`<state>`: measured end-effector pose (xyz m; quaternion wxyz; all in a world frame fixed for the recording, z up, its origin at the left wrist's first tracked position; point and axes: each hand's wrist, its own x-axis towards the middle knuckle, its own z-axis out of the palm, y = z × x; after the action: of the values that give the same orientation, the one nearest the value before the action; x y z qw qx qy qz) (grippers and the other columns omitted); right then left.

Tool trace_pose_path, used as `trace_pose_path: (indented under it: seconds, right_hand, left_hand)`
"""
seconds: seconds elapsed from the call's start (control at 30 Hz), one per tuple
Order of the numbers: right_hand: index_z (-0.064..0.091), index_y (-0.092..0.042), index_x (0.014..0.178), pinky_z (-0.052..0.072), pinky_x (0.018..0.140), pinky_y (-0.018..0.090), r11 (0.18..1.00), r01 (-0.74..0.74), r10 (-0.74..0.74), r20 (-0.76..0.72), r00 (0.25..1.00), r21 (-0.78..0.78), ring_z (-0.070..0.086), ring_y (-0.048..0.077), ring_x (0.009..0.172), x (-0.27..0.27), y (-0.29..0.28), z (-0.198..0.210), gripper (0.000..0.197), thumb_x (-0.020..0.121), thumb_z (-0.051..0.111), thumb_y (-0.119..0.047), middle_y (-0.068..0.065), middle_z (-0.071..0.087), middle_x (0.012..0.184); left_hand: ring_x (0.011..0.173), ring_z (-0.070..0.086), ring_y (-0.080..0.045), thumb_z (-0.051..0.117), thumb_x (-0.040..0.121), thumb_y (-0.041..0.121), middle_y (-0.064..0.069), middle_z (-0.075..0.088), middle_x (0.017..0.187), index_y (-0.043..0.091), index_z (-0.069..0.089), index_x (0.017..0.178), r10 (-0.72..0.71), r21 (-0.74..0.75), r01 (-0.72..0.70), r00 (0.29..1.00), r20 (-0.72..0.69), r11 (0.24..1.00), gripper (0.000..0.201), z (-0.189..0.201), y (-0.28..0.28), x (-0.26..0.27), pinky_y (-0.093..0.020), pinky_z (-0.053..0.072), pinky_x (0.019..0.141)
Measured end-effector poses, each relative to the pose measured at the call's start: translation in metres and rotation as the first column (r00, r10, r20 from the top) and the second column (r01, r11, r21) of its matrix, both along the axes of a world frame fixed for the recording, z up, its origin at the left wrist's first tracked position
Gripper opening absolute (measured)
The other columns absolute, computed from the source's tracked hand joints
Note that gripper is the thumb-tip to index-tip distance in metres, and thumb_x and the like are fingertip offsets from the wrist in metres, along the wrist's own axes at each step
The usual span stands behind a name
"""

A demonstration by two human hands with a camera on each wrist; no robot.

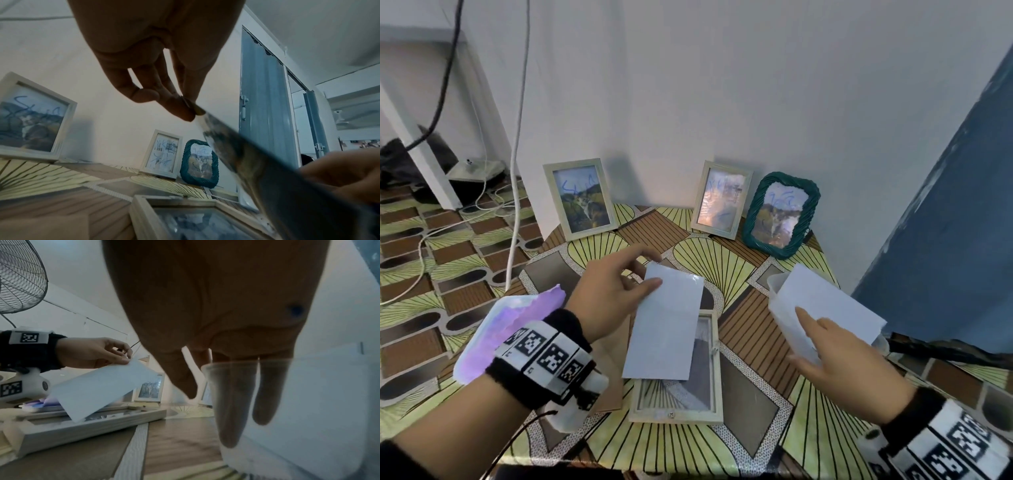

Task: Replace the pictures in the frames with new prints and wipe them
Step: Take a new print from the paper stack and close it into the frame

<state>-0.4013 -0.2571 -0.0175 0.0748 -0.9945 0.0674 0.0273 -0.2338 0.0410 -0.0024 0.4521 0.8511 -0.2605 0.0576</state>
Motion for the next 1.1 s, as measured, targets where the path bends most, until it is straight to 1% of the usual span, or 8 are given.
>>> trace_pose_path:
  seconds: [0.13, 0.23, 0.37, 0.5, 0.6, 0.77, 0.93, 1.1]
  right_hand:
    - [0.016, -0.024, 0.154, 0.047, 0.073, 0.031, 1.0, 0.001, -0.001, 0.002, 1.0, 0.011, 0.058, 0.013, 0.091, -0.002, -0.003, -0.012, 0.055, 0.103, 0.035, -0.034, -0.008, 0.061, 0.098]
    - [0.022, -0.026, 0.153, 0.046, 0.07, 0.033, 1.0, 0.022, -0.021, 0.045, 0.999, -0.006, 0.058, 0.014, 0.085, -0.004, -0.002, -0.016, 0.051, 0.104, 0.033, -0.032, -0.009, 0.056, 0.087]
    - [0.033, -0.028, 0.149, 0.05, 0.071, 0.036, 0.995, 0.044, -0.054, 0.119, 0.991, 0.086, 0.061, 0.015, 0.08, -0.004, 0.002, -0.019, 0.047, 0.103, 0.036, -0.033, -0.006, 0.065, 0.086]
    - [0.047, -0.028, 0.142, 0.053, 0.073, 0.041, 0.966, 0.101, -0.154, 0.215, 0.964, 0.238, 0.064, 0.019, 0.079, -0.004, -0.001, -0.016, 0.042, 0.101, 0.04, -0.032, 0.0, 0.07, 0.088]
    - [0.055, -0.028, 0.133, 0.054, 0.072, 0.042, 0.934, 0.108, -0.201, 0.251, 0.947, 0.341, 0.064, 0.017, 0.075, -0.002, -0.004, -0.014, 0.036, 0.099, 0.043, -0.03, -0.001, 0.071, 0.081]
    - [0.055, -0.03, 0.136, 0.056, 0.075, 0.041, 0.882, 0.134, -0.276, 0.265, 0.924, 0.451, 0.066, 0.011, 0.077, 0.0, -0.011, -0.015, 0.038, 0.099, 0.046, -0.03, -0.004, 0.073, 0.082]
    - [0.056, -0.029, 0.136, 0.055, 0.081, 0.039, 0.848, 0.143, -0.326, 0.29, 0.9, 0.51, 0.067, 0.007, 0.08, 0.003, -0.022, -0.014, 0.037, 0.1, 0.048, -0.03, -0.01, 0.074, 0.082]
    - [0.053, -0.029, 0.138, 0.055, 0.085, 0.043, 0.784, 0.129, -0.351, 0.263, 0.899, 0.607, 0.069, 0.003, 0.077, 0.002, -0.031, -0.014, 0.038, 0.1, 0.047, -0.029, -0.012, 0.075, 0.081]
  left_hand:
    - [0.057, 0.06, -0.011, 0.076, 0.084, 0.025, 0.007, 0.067, 0.082, 0.034, 0.068, 0.082, 0.054, -0.031, -0.054, 0.999, 0.004, 0.998, 0.012, -0.007, 0.0, -0.006, -0.028, 0.056, 0.057]
    - [0.058, 0.065, -0.009, 0.076, 0.084, 0.021, 0.008, 0.07, 0.091, 0.031, 0.071, 0.093, 0.067, -0.059, -0.072, 0.994, -0.082, 0.996, 0.014, -0.012, 0.003, -0.01, -0.027, 0.058, 0.065]
    - [0.074, 0.074, -0.017, 0.077, 0.081, 0.009, 0.004, 0.066, 0.117, 0.026, 0.064, 0.119, -0.033, -0.154, -0.005, 0.968, -0.248, 0.988, 0.044, -0.013, 0.004, -0.018, -0.035, 0.061, 0.078]
    - [0.076, 0.074, -0.017, 0.071, 0.085, 0.001, 0.009, 0.065, 0.119, 0.029, 0.063, 0.123, -0.058, -0.293, -0.017, 0.968, -0.244, 0.956, 0.048, -0.007, -0.006, -0.021, -0.021, 0.059, 0.07]
    - [0.083, 0.073, -0.015, 0.064, 0.09, 0.0, 0.017, 0.066, 0.115, 0.032, 0.062, 0.126, -0.109, -0.393, -0.007, 0.956, -0.271, 0.92, 0.048, -0.002, -0.02, -0.018, -0.019, 0.056, 0.068]
    - [0.099, 0.071, -0.021, 0.058, 0.092, -0.004, 0.011, 0.067, 0.12, 0.028, 0.061, 0.127, -0.225, -0.49, 0.031, 0.912, -0.342, 0.871, 0.047, 0.001, -0.047, -0.014, -0.035, 0.06, 0.078]
    - [0.099, 0.071, -0.02, 0.059, 0.089, -0.008, -0.002, 0.066, 0.122, 0.017, 0.059, 0.126, -0.253, -0.41, 0.01, 0.801, -0.542, 0.912, 0.044, -0.008, -0.079, -0.01, -0.033, 0.06, 0.076]
    - [0.094, 0.068, -0.021, 0.069, 0.084, 0.0, 0.002, 0.059, 0.119, 0.018, 0.056, 0.127, -0.131, 0.071, 0.195, 0.846, -0.517, 0.978, 0.048, -0.017, -0.119, -0.012, -0.035, 0.062, 0.075]
